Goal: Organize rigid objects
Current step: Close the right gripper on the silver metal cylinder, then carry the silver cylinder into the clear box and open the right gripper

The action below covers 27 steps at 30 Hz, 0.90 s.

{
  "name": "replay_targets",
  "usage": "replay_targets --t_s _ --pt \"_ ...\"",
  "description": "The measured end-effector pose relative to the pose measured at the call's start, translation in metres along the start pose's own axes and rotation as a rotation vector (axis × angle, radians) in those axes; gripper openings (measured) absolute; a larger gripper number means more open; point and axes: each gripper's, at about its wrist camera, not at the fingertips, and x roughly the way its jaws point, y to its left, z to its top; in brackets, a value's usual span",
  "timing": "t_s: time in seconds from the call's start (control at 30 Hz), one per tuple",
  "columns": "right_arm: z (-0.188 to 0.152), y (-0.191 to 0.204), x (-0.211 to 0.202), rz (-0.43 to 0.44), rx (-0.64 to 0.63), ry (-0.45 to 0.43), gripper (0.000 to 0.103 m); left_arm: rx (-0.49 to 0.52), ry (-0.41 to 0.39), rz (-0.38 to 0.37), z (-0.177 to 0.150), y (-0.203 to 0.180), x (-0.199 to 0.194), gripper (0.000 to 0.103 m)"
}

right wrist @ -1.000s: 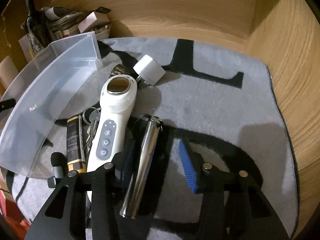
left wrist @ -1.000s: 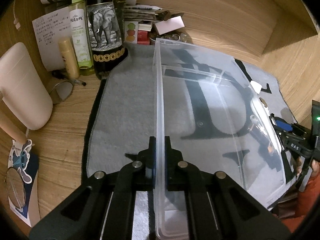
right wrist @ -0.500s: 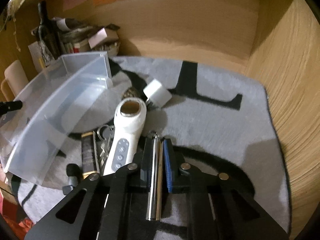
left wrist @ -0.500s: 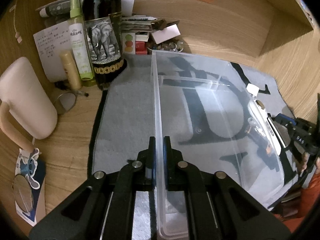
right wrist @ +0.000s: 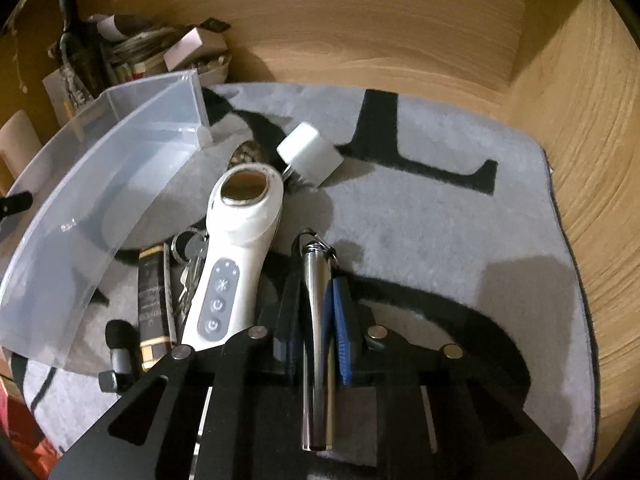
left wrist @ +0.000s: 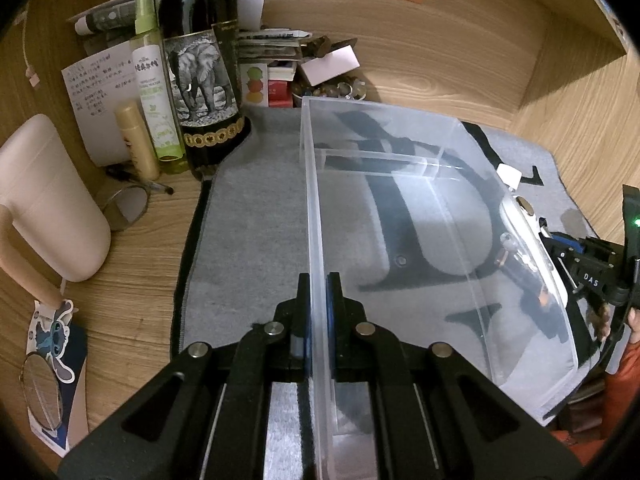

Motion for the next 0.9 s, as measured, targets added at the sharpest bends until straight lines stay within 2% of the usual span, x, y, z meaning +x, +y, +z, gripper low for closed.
replay_targets --t_s 0.23,0.43,0.7,0.9 --pt "0.007 0.002 -0.031 0.005 0.018 -0.097 0.014 0.005 -0.006 0.000 0.000 0.000 -0.001 0.006" --pt "0.024 0.018 -0.061 0.026 -0.001 -0.206 0.014 0.005 -0.018 -0.002 0.001 0.000 -0.003 0.006" --pt "0.053 0.057 -0.094 0.092 -0.087 -0.340 0.014 0.002 -0.029 -0.009 0.000 0.000 -0.004 0.006" --pt "0.068 0.094 -0.106 0.174 -0.171 -0.379 0.014 -0.001 -0.035 -0.021 -0.001 0.002 -0.006 0.006"
